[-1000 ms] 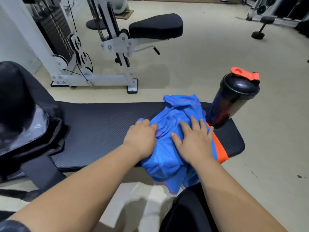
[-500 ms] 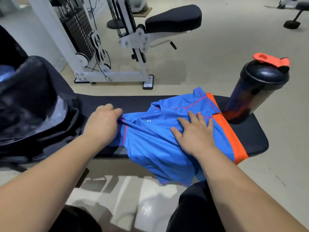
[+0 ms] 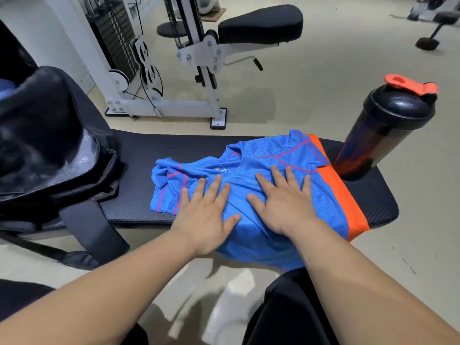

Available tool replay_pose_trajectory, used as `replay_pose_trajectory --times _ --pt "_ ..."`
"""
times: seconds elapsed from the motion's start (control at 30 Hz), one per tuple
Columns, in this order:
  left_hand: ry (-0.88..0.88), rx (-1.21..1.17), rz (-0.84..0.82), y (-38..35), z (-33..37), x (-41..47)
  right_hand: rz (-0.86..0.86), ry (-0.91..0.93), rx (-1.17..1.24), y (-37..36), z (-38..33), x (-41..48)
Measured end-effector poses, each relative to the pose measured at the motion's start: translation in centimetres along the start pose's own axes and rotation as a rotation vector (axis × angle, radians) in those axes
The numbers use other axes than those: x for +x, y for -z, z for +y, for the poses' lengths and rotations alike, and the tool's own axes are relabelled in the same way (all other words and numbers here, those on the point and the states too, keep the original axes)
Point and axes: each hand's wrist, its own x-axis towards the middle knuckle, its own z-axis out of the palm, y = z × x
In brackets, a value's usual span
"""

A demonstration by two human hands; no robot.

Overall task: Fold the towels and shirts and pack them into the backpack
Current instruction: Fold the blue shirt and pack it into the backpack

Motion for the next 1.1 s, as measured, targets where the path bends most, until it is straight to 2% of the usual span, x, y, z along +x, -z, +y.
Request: replay_pose_trajectory --times 0.17,0.3,0.4,0.5,0.67,0.73,0.8,0.87,0.93,1.0,1.1 --pt "0.023 -0.281 0.046 1.8 -5.6 3.0 -0.032 0.039 -0.046 0.0 -1.0 -0.8" --pt "-0.194 -0.119 0.088 2.5 -10.6 3.8 0.146 0.230 -0.088 0.3 -3.0 -2.0" --pt "-0.253 -0.030 0.138 1.5 -10.9 2.9 0.159 0.179 -0.041 0.1 -3.0 -1.3" --pt "-0.120 -0.119 0.139 -0.3 -9.6 1.8 -0.005 0.086 -0.019 -0.8 -2.5 -0.3" --pt "0.179 -0.115 0.120 -1.1 -9.8 1.5 -0.013 -0.052 0.036 -0.3 -1.5 0.5" --pt "0.242 -0.099 0.102 -0.6 -9.6 1.5 0.000 -0.047 0.062 0.0 -1.0 0.6" --pt "0.196 -0.058 0.153 0.2 -8.6 1.5 0.087 0.012 0.093 0.1 -0.8 0.6" --pt "0.062 -0.049 0.228 1.0 -6.9 1.7 0.243 0.031 0.142 0.3 -0.4 0.8" --pt "-0.064 -0.101 0.220 1.7 -4.8 2.4 0.417 -0.058 0.167 0.7 0.7 1.2" --pt "-0.142 -0.130 0.171 1.8 -3.0 3.4 0.513 -0.209 0.162 1.2 2.0 1.4" --pt "-0.177 -0.138 0.099 1.1 -1.5 5.0 0.481 -0.372 0.154 1.3 3.9 1.6"
